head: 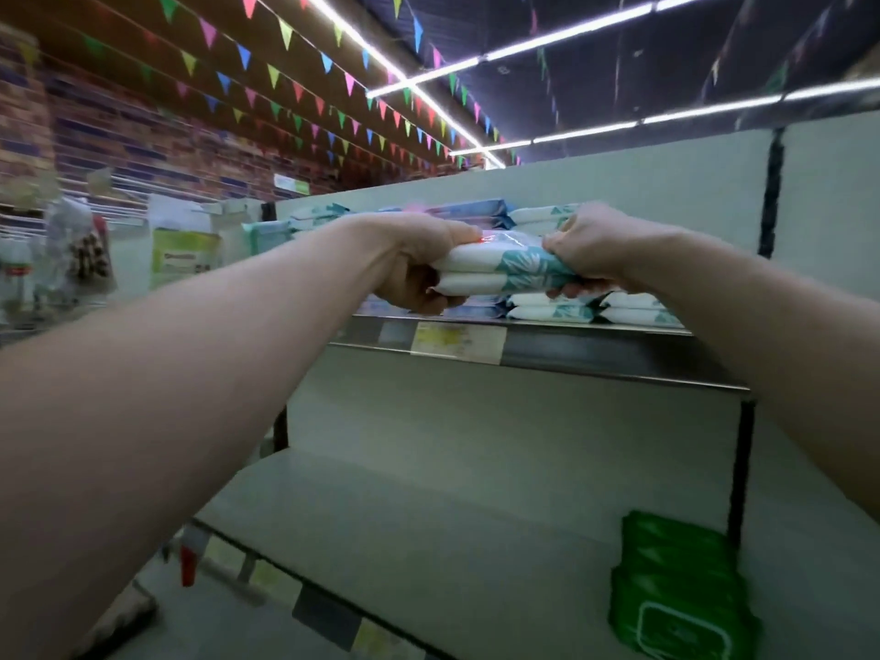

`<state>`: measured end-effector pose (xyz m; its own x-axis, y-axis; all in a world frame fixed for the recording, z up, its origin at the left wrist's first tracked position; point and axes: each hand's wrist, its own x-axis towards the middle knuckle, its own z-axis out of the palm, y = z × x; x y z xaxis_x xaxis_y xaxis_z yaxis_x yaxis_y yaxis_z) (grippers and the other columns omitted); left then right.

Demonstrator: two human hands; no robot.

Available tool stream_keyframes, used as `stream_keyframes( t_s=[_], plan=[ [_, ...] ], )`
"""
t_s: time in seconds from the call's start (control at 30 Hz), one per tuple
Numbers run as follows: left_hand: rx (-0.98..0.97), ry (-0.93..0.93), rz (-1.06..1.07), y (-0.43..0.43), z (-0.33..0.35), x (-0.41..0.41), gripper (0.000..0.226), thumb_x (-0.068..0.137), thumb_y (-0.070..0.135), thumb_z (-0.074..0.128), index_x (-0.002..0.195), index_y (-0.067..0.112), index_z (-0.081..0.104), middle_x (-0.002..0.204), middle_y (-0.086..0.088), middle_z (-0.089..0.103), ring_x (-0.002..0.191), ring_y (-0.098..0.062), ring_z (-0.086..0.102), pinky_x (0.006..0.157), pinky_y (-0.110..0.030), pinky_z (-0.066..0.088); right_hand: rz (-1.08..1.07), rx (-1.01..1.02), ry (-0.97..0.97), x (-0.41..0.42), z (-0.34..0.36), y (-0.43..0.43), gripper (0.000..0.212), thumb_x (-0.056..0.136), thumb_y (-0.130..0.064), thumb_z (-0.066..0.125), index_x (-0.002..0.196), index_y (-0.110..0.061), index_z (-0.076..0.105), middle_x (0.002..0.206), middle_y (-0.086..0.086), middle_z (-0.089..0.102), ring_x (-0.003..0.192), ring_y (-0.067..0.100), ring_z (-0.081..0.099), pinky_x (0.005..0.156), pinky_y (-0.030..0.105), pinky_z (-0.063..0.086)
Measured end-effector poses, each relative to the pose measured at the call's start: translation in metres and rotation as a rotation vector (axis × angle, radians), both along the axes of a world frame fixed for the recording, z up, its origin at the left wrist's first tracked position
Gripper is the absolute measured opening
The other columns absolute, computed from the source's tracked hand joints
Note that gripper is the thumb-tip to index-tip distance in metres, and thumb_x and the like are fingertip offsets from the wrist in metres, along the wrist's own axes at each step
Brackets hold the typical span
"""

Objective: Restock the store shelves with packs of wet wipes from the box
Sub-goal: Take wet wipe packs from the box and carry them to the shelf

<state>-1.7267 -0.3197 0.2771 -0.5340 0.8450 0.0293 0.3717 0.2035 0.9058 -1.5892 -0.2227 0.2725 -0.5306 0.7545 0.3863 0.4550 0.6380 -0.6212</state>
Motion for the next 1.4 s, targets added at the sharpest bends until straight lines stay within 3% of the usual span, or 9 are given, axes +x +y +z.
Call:
stream_keyframes(
  t_s=[0.1,0.23,0.4,0.53,0.73,0.97,1.07,1.23,1.4],
  plan=[
    [0.004,0.026,-0.078,0.019,0.004,0.008,0.031,0.097,0.041,0.048,0.092,0.011,0.056,0.056,-0.005,0.061,0.048,-0.015,0.056,0.049,-0.022,0.041,-0.089,-0.010,0.017,0.016,0.003,0.005,0.029,0.101,-0.018,0.045,0.088,0.004,0.061,0.043,0.004,0.060,0.028,0.008,0.046,0.030,0.015,0.032],
    [0.007,-0.058,-0.193,0.043,0.011,0.018,0.026,0.092,0.027,0.043,0.099,0.004,0.050,0.077,-0.011,0.057,0.058,-0.019,0.055,0.049,-0.023,0.044,-0.189,-0.017,0.005,0.041,0.010,0.010,0.029,0.101,-0.019,0.046,0.086,0.001,0.060,0.064,0.010,0.063,0.046,0.013,0.048,0.043,0.023,0.036],
    [0.058,-0.054,-0.252,0.075,0.020,0.035,0.038,0.092,0.022,0.050,0.124,0.001,0.047,0.087,-0.014,0.064,0.057,-0.020,0.064,0.043,-0.022,0.049,-0.293,-0.025,0.033,0.067,0.023,0.020,0.030,0.101,-0.016,0.044,0.085,0.003,0.061,0.063,0.009,0.060,0.046,0.012,0.045,0.043,0.023,0.035],
    [0.132,0.042,-0.267,0.099,0.026,0.054,0.028,0.099,0.023,0.049,0.118,0.003,0.052,0.098,-0.014,0.065,0.071,-0.019,0.065,0.059,-0.025,0.055,-0.334,-0.085,0.066,0.084,0.030,0.031,0.025,0.100,-0.016,0.046,0.087,0.001,0.059,0.067,0.008,0.060,0.041,0.008,0.047,0.032,0.017,0.039],
    [0.128,0.089,-0.304,0.134,0.034,0.071,0.032,0.099,0.024,0.047,0.123,0.003,0.050,0.117,-0.017,0.061,0.080,-0.022,0.067,0.067,-0.027,0.058,-0.428,-0.027,0.090,0.100,0.038,0.062,0.023,0.100,-0.010,0.045,0.089,0.004,0.060,0.067,0.009,0.063,0.037,0.008,0.050,0.033,0.014,0.040],
    [0.162,0.232,-0.323,0.171,0.046,0.083,0.017,0.098,0.024,0.051,0.106,0.008,0.053,0.103,-0.013,0.059,0.076,-0.023,0.067,0.072,-0.033,0.059,-0.480,0.003,0.060,0.105,0.046,0.103,0.023,0.101,-0.010,0.043,0.091,0.003,0.058,0.066,0.008,0.064,0.040,0.008,0.051,0.037,0.017,0.041],
    [0.129,0.199,-0.437,0.181,0.048,0.078,0.028,0.091,0.023,0.061,0.113,0.006,0.055,0.108,-0.013,0.061,0.082,-0.023,0.066,0.067,-0.030,0.059,-0.489,-0.005,0.055,0.102,0.048,0.120,0.024,0.102,-0.010,0.041,0.086,0.001,0.056,0.066,0.008,0.064,0.042,0.009,0.052,0.039,0.018,0.041],
    [0.071,0.405,-0.443,0.201,0.049,0.071,0.028,0.088,0.004,0.065,0.115,0.001,0.059,0.114,-0.011,0.063,0.099,-0.022,0.064,0.076,-0.030,0.060,-0.482,-0.026,0.003,0.087,0.050,0.147,0.023,0.102,-0.011,0.041,0.088,0.002,0.055,0.065,0.008,0.064,0.041,0.009,0.051,0.039,0.018,0.040],
    [0.103,0.595,-0.324,0.219,0.047,0.071,0.029,0.089,0.005,0.065,0.117,0.001,0.057,0.113,-0.011,0.058,0.097,-0.024,0.063,0.073,-0.032,0.061,-0.480,-0.054,-0.046,0.075,0.046,0.168,0.022,0.102,-0.012,0.041,0.089,0.000,0.055,0.070,0.009,0.065,0.046,0.011,0.054,0.040,0.019,0.040]
  ],
)
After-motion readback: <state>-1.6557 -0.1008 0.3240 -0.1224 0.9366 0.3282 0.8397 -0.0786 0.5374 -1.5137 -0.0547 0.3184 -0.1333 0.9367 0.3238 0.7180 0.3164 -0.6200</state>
